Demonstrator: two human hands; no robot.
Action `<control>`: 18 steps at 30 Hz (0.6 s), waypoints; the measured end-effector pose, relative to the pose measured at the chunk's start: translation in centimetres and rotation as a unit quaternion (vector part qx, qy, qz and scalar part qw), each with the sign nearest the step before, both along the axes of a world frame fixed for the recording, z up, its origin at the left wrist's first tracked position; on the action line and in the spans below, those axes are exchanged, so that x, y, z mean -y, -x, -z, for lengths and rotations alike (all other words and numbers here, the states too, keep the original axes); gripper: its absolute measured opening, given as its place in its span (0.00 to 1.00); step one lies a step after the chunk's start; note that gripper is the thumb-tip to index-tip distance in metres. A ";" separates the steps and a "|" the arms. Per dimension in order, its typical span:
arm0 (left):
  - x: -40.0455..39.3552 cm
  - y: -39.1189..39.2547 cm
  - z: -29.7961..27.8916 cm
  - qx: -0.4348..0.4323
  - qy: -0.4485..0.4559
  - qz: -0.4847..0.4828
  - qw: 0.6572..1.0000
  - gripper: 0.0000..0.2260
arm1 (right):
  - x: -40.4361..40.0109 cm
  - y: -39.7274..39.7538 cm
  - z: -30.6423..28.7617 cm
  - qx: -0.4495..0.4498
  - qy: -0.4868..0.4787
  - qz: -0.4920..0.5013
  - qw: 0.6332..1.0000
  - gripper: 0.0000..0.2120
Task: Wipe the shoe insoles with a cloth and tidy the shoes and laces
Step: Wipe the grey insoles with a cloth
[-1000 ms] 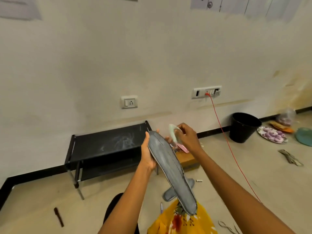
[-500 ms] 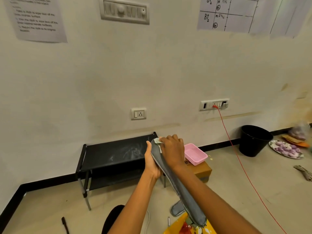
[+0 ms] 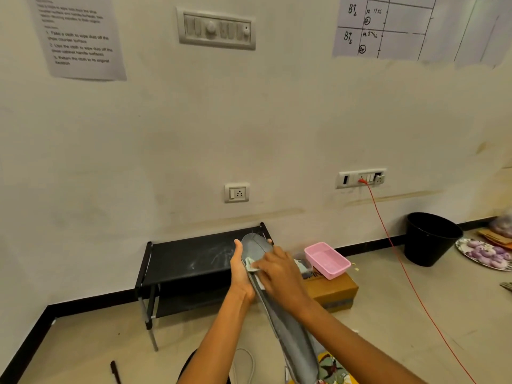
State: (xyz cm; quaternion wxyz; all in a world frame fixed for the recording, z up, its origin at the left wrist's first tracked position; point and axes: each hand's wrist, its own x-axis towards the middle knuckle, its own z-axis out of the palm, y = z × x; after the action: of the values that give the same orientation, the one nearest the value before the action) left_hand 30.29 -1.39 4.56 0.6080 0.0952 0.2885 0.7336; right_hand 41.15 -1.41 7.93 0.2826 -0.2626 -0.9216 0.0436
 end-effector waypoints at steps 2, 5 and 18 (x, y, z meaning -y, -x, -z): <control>0.3 -0.2 0.1 -0.013 0.006 -0.005 1.000 0.32 | -1.7 -0.8 -0.9 0.013 -0.049 0.014 0.999 0.10; 0.7 -1.2 -0.7 -0.036 0.008 -0.018 0.999 0.28 | -3.3 0.1 -1.7 0.066 -0.053 0.114 0.990 0.08; 1.5 0.1 -0.9 -0.013 0.047 -0.048 0.998 0.30 | -1.6 2.9 -1.1 0.051 -0.017 0.054 0.997 0.06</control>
State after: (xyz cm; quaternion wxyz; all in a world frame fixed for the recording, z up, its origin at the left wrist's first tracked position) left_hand 30.24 -2.85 5.50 0.5718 0.0622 0.3354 0.7461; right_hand 38.23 0.18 9.02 0.2412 -0.3094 -0.9198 -0.0005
